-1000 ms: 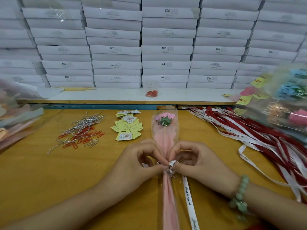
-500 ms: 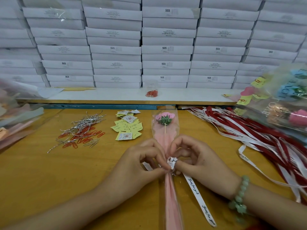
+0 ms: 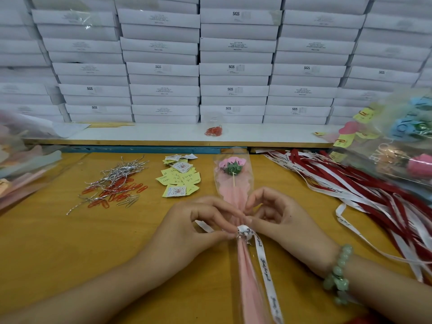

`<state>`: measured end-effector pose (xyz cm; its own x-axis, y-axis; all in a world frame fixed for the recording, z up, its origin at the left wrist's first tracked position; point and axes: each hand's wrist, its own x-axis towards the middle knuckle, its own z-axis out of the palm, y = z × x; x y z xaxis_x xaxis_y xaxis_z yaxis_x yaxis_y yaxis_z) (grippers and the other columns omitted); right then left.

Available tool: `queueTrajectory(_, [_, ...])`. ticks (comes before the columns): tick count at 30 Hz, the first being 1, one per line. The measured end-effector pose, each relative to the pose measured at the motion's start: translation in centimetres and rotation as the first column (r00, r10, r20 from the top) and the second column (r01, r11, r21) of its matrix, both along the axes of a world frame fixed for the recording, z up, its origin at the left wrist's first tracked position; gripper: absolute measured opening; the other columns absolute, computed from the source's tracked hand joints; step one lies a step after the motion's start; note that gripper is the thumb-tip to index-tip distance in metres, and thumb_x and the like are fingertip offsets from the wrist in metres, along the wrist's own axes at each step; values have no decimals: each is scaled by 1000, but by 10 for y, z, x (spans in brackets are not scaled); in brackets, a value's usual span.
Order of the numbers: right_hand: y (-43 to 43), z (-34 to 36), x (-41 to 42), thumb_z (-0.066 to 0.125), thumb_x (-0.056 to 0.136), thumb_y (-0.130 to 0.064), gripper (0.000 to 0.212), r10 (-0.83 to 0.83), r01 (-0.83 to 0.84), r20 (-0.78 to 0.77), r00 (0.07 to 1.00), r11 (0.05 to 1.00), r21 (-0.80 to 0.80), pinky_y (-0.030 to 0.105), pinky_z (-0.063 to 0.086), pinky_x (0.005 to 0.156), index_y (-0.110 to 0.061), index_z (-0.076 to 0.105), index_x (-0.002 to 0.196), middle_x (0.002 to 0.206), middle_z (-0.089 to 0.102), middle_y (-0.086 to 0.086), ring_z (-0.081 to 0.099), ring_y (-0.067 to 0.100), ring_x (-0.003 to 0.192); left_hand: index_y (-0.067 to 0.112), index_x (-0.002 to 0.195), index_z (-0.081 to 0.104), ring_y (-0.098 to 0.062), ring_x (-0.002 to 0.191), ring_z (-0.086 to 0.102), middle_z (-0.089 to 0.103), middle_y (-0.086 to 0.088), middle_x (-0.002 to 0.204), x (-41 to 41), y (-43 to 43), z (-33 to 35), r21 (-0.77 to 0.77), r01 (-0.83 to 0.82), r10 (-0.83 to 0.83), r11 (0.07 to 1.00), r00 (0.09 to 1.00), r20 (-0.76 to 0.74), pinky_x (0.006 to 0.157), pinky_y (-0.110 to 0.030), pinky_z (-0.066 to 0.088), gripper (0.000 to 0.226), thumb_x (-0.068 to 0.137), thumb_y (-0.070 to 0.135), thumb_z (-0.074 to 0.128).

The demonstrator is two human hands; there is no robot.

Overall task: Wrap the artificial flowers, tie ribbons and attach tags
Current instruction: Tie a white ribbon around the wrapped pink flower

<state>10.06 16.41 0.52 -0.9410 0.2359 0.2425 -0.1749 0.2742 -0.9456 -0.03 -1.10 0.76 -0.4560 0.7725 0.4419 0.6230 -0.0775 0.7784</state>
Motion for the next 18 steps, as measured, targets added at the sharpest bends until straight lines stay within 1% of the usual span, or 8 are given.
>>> queueTrajectory(1, [0, 0, 0, 68, 82, 5, 16, -14, 14, 9, 1000, 1000, 27, 24, 46, 64, -4, 60, 92, 78, 63, -12, 56, 7, 63, 21, 72, 79, -5, 93, 67, 72, 16, 97, -1, 0, 0, 4, 1, -1, 1000, 999, 35, 77, -14, 50, 2, 72, 19, 79])
queueTrajectory(2, [1, 0, 0, 67, 82, 7, 17, -24, 23, 17, 1000, 999, 47, 26, 44, 63, -5, 60, 92, 76, 62, -14, 54, 7, 62, 22, 72, 79, -7, 93, 67, 73, 14, 97, -1, 0, 0, 6, 2, -2, 1000, 997, 72, 76, -18, 52, 2, 71, 21, 78])
queueTrajectory(3, [1, -1, 0, 65, 82, 10, 18, -30, 29, 22, 999, 998, 58, 28, 43, 64, -6, 61, 91, 74, 61, -13, 53, 9, 61, 24, 72, 79, -10, 91, 68, 73, 11, 96, -2, 0, 0, 7, 3, -3, 1000, 995, 103, 75, -25, 55, 3, 70, 22, 78])
queueTrajectory(5, [1, -1, 0, 60, 80, 16, 24, -43, 41, 26, 999, 997, 72, 34, 42, 66, -6, 61, 90, 77, 62, -6, 52, 14, 62, 24, 74, 79, -15, 86, 69, 74, 5, 91, -2, -1, -1, 11, 8, -9, 1000, 991, 132, 77, -37, 56, 9, 72, 15, 81])
queueTrajectory(7, [2, -1, 0, 56, 77, 19, 30, -55, 52, 26, 998, 995, 89, 35, 40, 67, -9, 61, 87, 78, 62, -1, 50, 16, 61, 22, 76, 79, -14, 84, 70, 75, 4, 86, -2, -1, 0, 12, 20, -22, 1000, 991, 134, 79, -39, 56, 13, 73, 10, 82])
queueTrajectory(9, [3, -2, 0, 54, 76, 19, 33, -64, 61, 25, 998, 993, 100, 34, 41, 67, -12, 60, 85, 76, 61, -3, 48, 13, 58, 24, 76, 79, -13, 83, 71, 75, 5, 84, -1, -1, 0, 5, 28, -29, 1000, 991, 134, 80, -38, 56, 13, 71, 12, 81])
queueTrajectory(14, [7, -4, -1, 55, 75, 17, 32, -111, 110, 0, 994, 987, 114, 29, 41, 61, -13, 58, 84, 82, 64, -4, 46, 19, 58, 26, 73, 79, -16, 82, 71, 75, 2, 84, -5, -3, 4, -40, 38, -32, 998, 989, 148, 79, -43, 55, 19, 73, 8, 82])
queueTrajectory(18, [10, -6, 0, 52, 77, 18, 29, -176, 175, 5, 984, 981, 89, 24, 41, 54, -10, 55, 87, 88, 66, -2, 44, 17, 54, 20, 73, 79, -17, 83, 71, 75, 0, 84, -8, -3, 4, -71, 55, -46, 996, 991, 125, 78, -48, 54, 14, 72, 7, 82])
